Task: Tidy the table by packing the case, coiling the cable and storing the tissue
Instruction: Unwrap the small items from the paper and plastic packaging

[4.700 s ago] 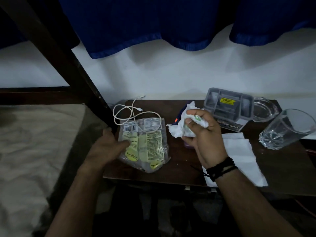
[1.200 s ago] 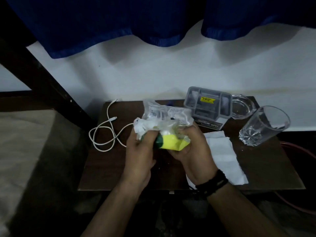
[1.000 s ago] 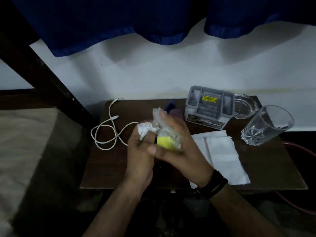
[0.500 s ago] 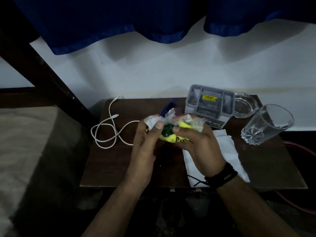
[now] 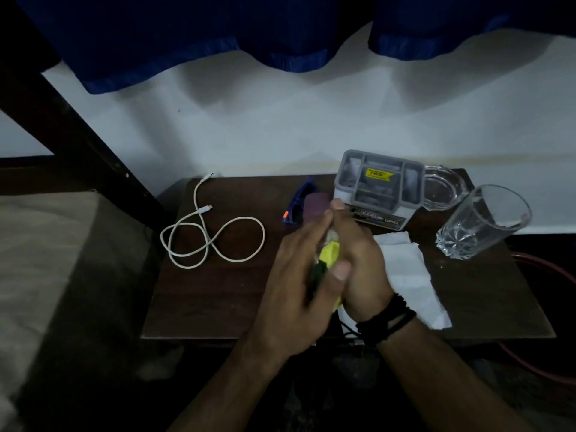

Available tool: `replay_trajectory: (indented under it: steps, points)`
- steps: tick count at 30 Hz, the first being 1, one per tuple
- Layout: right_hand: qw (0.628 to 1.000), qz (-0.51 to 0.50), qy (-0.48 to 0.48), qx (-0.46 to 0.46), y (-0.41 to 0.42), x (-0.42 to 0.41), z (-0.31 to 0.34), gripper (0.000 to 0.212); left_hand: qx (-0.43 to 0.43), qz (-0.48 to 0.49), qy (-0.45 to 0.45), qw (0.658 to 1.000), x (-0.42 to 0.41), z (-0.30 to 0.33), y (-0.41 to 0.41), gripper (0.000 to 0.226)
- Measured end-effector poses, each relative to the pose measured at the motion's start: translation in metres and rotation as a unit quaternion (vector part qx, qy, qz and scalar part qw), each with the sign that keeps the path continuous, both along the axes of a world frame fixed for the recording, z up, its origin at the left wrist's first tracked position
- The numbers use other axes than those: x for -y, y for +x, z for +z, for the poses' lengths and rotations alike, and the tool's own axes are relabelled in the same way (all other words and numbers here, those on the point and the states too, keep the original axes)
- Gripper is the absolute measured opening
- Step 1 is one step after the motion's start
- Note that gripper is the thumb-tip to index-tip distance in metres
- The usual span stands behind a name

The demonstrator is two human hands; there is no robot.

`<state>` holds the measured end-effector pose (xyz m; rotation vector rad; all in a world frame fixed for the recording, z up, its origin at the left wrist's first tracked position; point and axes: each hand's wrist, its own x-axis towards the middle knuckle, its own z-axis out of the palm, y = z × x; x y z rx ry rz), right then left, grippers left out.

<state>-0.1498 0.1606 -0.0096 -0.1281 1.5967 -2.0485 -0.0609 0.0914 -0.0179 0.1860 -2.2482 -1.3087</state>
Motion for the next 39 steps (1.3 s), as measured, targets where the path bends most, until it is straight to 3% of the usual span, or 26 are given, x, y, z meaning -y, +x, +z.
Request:
replay_trajectory:
  steps: [2,4,7,11,14,16,18,22,24,27,28,30,33,36,39]
  points:
    - [1.000,0.013,0.023,0.005,0.002,0.004,0.004,0.059,-0.005,-0.032,-0.006,0.999,0.001,-0.001,0.001,0.072]
    - [0.999,0.043,-0.004,0.019,0.006,0.007,0.005,0.067,-0.019,-0.023,-0.008,1.000,0.003,0.001,-0.001,0.060]
    - [0.986,0.059,-0.100,0.119,0.016,0.014,0.005,0.063,-0.044,0.049,-0.006,0.998,0.007,0.003,-0.003,0.028]
    - [0.989,0.034,-0.094,0.107,0.034,0.030,-0.005,0.058,-0.018,0.126,0.074,0.989,0.017,0.007,-0.007,0.035]
    - [0.997,0.049,-0.051,0.007,0.050,0.030,-0.011,0.058,-0.033,0.162,0.247,0.955,0.020,0.021,-0.011,0.060]
    - [0.989,0.052,-0.005,-0.137,0.064,0.029,-0.014,0.059,-0.033,0.220,0.316,0.922,0.029,0.021,-0.015,0.066]
    - [0.960,0.024,0.055,-0.275,0.073,0.029,-0.016,0.051,-0.005,0.234,0.399,0.887,0.040,0.015,-0.014,0.058]
    - [0.877,-0.046,0.108,-0.466,0.058,0.033,-0.019,0.031,0.081,0.129,0.490,0.858,0.025,0.005,-0.005,0.041]
    - [0.873,-0.053,0.091,-0.476,0.048,0.034,-0.019,0.026,0.085,0.119,0.513,0.846,0.015,0.000,-0.008,0.040]
    - [0.907,-0.060,0.112,-0.401,0.034,0.032,-0.011,0.046,0.026,0.104,0.581,0.807,0.005,-0.002,-0.019,0.040]
    - [0.937,-0.068,0.101,-0.327,0.028,0.031,-0.006,0.052,0.059,0.126,0.546,0.826,0.001,-0.005,-0.021,0.044]
    - [0.975,-0.107,0.063,-0.182,0.010,0.024,0.001,0.054,0.119,0.194,0.390,0.892,-0.009,-0.003,-0.019,0.043]
    - [0.980,-0.179,0.043,-0.073,-0.019,0.007,0.004,0.058,0.115,0.117,0.225,0.961,-0.021,0.001,-0.009,0.021]
    - [0.978,-0.204,0.042,-0.011,-0.033,-0.005,0.003,0.061,0.097,0.018,0.116,0.988,-0.020,-0.010,-0.004,0.038]
    - [0.976,-0.201,-0.009,0.079,-0.038,-0.007,0.000,0.059,0.051,0.004,0.031,0.998,-0.010,-0.011,-0.006,0.038]
